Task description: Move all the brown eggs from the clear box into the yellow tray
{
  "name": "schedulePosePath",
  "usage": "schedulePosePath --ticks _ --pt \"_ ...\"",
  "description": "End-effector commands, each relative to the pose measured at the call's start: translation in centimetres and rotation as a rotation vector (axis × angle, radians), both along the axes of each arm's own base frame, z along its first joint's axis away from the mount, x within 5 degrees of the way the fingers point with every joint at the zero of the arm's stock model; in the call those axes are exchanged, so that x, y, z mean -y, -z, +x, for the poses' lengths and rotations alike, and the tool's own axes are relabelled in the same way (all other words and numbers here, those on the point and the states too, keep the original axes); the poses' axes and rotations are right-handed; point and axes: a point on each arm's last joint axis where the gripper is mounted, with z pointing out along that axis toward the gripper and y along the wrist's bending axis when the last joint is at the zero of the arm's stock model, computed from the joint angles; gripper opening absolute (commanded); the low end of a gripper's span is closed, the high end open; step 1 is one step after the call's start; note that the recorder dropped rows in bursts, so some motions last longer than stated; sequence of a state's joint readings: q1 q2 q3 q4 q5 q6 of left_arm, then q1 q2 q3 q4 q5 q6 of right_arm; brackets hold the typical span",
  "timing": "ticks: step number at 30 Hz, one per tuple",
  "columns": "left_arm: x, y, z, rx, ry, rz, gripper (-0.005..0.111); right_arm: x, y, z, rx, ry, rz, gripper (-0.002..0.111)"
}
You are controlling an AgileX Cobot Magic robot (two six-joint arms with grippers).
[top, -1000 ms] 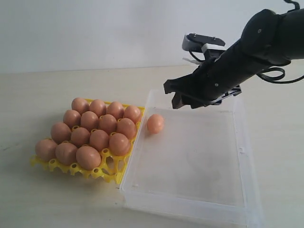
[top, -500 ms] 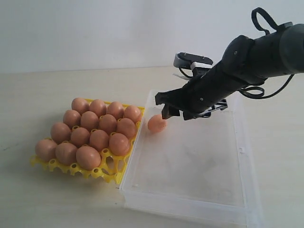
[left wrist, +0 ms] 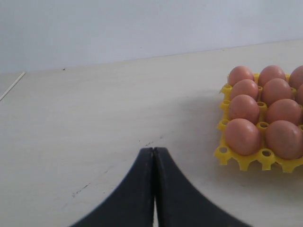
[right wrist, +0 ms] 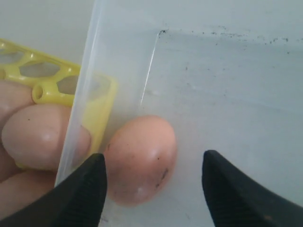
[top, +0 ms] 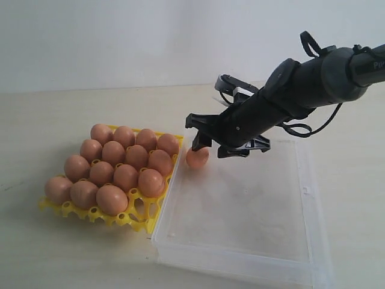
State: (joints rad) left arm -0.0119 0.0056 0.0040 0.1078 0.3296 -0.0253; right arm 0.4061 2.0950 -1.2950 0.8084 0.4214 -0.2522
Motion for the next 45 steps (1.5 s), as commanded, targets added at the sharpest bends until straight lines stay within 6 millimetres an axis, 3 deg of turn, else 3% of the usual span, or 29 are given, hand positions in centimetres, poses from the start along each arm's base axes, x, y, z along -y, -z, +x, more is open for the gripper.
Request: schedulePosePath --ticks 1,16,23,40,43,45 --pt "0.0 -0.3 0.0 0.023 0.0 -0.011 0.0 -0.1 0.2 0.4 0.006 0.023 0.015 0.058" --pt "0.0 -0.3 0.0 0.023 0.0 -0.011 0.0 -0.2 -0.1 0.8 0.021 0.077 0.048 0.055" --pt "0.0 -0.3 0.0 0.023 0.0 -0.011 0.0 -0.8 1.9 0.6 -0.019 0.075 0.039 0.055" --pt "0.0 -0.3 0.0 0.023 0.0 -0.011 0.0 -0.6 2.7 0.9 0.006 0.077 0.009 0.055" --pt "0.0 -0.3 0.0 0.023 0.0 -0.011 0.0 -0.5 2.7 1.0 0.019 0.071 -0.002 0.041" --pt "0.0 -0.3 0.0 0.023 0.0 -0.011 0.0 -0.5 2.7 1.0 0.03 0.052 -0.017 0.018"
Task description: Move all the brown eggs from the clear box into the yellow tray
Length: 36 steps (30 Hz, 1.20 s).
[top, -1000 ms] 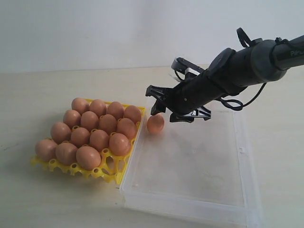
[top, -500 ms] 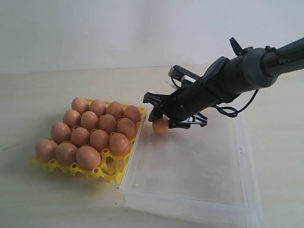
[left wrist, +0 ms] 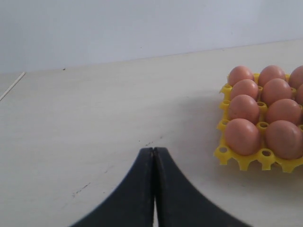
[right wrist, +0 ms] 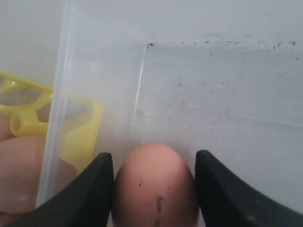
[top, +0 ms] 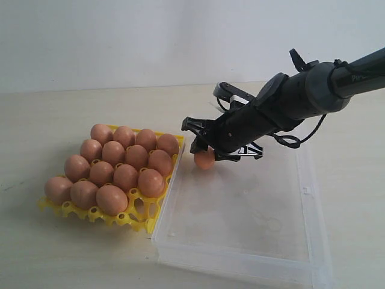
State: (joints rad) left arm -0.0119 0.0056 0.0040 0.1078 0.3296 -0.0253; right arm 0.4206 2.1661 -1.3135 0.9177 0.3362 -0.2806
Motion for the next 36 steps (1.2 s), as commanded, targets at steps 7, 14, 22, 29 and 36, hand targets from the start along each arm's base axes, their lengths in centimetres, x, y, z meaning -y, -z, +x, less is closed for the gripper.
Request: schedulePosePath --ticks 7,14,22,29,36 --pt "0.0 -0.3 0.0 0.023 0.0 -0.011 0.0 0.1 -0.2 0.0 0.061 -0.075 -0.065 0.0" --pt "0.0 -0.3 0.0 0.023 0.0 -0.011 0.0 0.5 -5.4 -0.3 0.246 -0.103 -0.104 0.0" --pt "0.0 -0.3 0.0 0.023 0.0 -0.011 0.0 -0.9 -9.8 -5.0 0.482 -0.123 -0.137 0.0" --pt "0.0 -0.3 0.0 0.023 0.0 -0.011 0.0 -5.5 -10.9 -9.7 0.646 -0.277 -0.14 0.0" --pt "0.0 -0.3 0.0 0.023 0.0 -0.011 0.0 -9.4 -10.8 -12.4 0.822 -0.338 -0.116 0.0"
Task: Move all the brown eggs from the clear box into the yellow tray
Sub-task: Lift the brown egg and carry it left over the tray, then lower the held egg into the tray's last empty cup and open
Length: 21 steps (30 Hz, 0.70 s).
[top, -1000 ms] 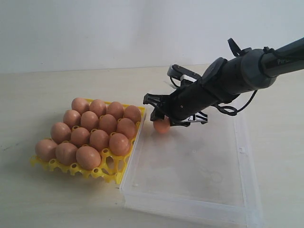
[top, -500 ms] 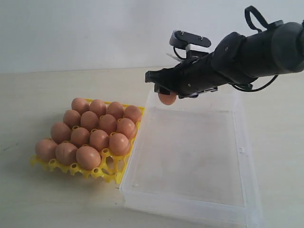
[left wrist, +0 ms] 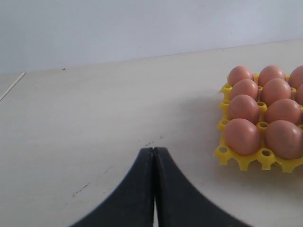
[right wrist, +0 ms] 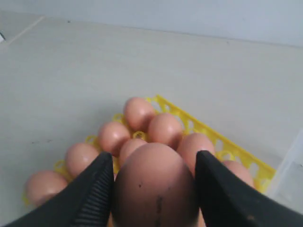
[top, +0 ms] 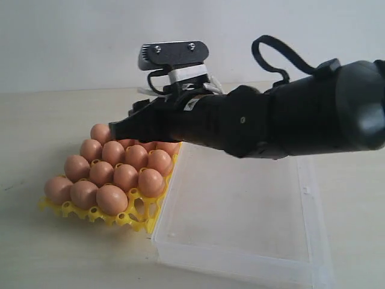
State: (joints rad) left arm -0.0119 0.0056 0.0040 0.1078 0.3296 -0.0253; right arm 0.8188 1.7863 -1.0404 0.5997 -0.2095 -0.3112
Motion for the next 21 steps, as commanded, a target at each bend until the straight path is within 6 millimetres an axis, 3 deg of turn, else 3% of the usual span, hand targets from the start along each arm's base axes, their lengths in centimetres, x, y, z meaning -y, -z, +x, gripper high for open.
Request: schedulePosePath --ticks 1,6,10,21 --pt "0.0 -0.3 0.0 0.023 0.0 -0.011 0.0 -2.0 0.3 -1.3 0.12 -0.035 0.012 0.0" --pt "0.0 -0.3 0.0 0.023 0.0 -0.011 0.0 -3.7 2.4 -2.4 0.125 -0.09 -0.028 0.0" --pt "0.0 -0.3 0.0 0.023 0.0 -0.011 0.0 -3.8 3.9 -2.4 0.08 -0.103 -0.064 0.0" --pt "0.0 -0.3 0.0 0.023 0.0 -0.011 0.0 -3.9 5.0 -3.0 -0.013 -0.143 -0.113 0.0"
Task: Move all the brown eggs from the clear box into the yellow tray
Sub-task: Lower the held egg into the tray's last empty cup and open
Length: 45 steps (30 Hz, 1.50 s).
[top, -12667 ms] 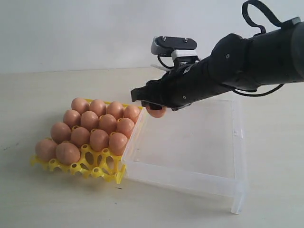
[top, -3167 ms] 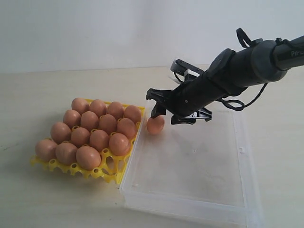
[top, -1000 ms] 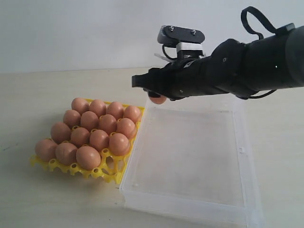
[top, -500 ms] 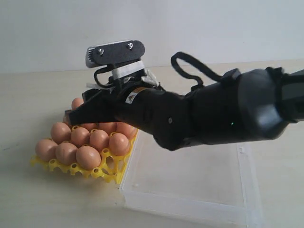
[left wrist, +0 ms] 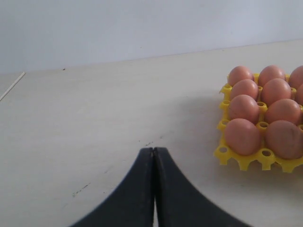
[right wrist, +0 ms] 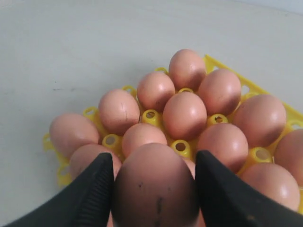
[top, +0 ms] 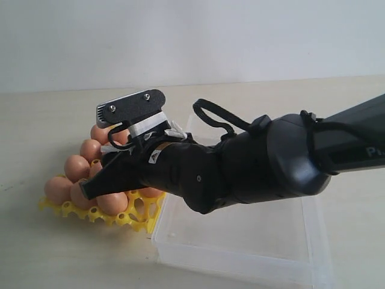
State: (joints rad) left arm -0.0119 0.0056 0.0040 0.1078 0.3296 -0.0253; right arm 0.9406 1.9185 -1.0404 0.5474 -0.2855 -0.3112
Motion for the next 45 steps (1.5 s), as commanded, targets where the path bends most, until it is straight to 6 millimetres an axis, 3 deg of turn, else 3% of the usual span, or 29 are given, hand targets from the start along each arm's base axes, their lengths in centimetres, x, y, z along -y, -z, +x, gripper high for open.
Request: schedulePosePath --ticks 1,30,34,43,45 --pt "0.0 -0.3 0.0 0.023 0.0 -0.011 0.0 0.0 0.4 -0.3 -0.027 -0.015 -0.02 0.0" --pt "0.0 -0.3 0.0 0.023 0.0 -0.011 0.0 -0.1 3.4 -0.3 -0.194 0.087 0.024 0.0" --pt "0.0 -0.3 0.0 0.023 0.0 -0.011 0.0 0.9 4.5 -0.8 -0.211 0.124 0.023 0.0" --pt "0.0 -0.3 0.0 0.023 0.0 -0.011 0.0 1.1 4.3 -0.8 -0.212 0.135 0.039 0.0" --pt "0.0 -0.3 0.0 0.023 0.0 -0.011 0.0 1.0 3.8 -0.8 -0.204 0.135 0.054 0.008"
